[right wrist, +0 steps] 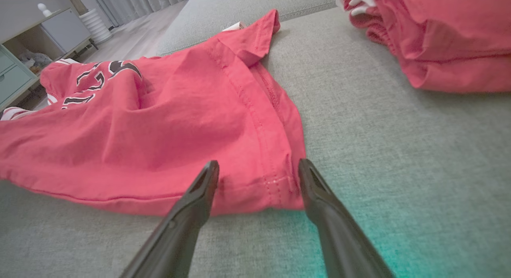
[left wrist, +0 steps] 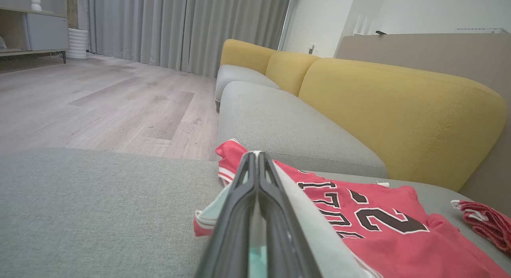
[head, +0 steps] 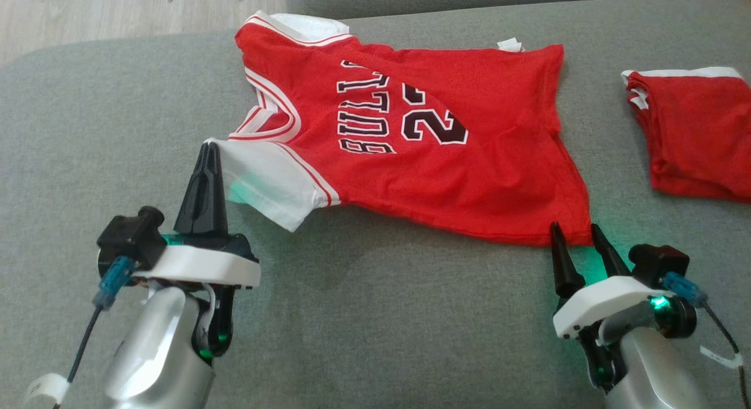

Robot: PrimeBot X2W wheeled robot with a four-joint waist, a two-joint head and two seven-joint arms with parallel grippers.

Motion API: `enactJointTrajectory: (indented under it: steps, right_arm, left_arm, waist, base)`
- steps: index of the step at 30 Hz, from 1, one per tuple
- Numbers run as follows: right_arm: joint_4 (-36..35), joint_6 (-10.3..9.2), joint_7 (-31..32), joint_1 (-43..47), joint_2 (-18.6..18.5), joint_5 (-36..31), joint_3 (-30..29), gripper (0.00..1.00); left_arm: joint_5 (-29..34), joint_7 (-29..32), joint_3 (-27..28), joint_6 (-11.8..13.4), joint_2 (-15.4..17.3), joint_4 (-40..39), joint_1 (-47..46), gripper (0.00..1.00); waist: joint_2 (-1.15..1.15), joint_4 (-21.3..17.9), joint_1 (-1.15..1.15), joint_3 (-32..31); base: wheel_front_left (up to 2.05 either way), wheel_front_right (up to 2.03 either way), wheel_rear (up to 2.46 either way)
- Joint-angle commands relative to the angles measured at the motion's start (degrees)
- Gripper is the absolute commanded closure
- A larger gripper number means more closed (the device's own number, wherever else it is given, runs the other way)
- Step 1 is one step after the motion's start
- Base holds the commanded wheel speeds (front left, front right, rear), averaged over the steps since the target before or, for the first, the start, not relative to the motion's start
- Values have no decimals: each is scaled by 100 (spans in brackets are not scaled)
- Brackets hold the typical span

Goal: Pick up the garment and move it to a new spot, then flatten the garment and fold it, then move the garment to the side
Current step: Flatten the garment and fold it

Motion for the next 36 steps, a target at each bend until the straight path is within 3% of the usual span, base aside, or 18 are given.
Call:
enactJointTrajectory:
  steps: [1,6,7,8,9,16,19,26,36]
  right_arm:
    - [-118,-5,-74,-180,-18,-46,129,0]
    - [55,-5,-85,-308,-18,-133,116,0]
    - [73,-5,-82,-322,-18,-134,129,29]
    - [85,-5,-82,-334,-18,-131,153,81]
    - [70,-5,-106,-347,-18,-108,202,100]
    - [-384,-5,-324,-355,-18,34,372,100]
    - [-855,-5,-389,-356,-18,407,454,100]
    - [-2137,-5,-181,-660,-18,27,396,100]
    - [-3323,-5,392,-1634,-467,-229,381,100]
  left_arm:
    - [70,-54,163,-20,85,-138,-106,100]
    - [65,-47,130,-18,94,-98,-128,100]
    - [63,-40,125,-14,96,-87,-133,100]
    - [63,-25,118,-7,101,-70,-136,100]
    - [65,-5,112,5,109,-48,-138,100]
    - [-91,37,254,58,168,15,-159,100]
    - [-632,135,542,-95,43,-107,-192,100]
    - [-1014,512,859,-137,265,-661,-630,100]
    - [-1370,906,1308,205,360,-1922,-1638,100]
  waist:
    - [0,3,0,4]
    - [0,12,0,41]
    - [0,13,0,43]
    - [0,13,0,44]
    - [0,12,0,46]
    - [0,-18,0,-39]
    - [0,-21,0,-123]
    - [0,-33,0,-336]
    - [0,-69,0,-651]
  base:
    - [0,0,0]
    - [0,0,0]
    - [0,0,0]
    - [0,0,0]
    - [0,0,0]
    - [0,0,0]
    - [0,0,0]
    - [0,0,0]
    - [0,0,0]
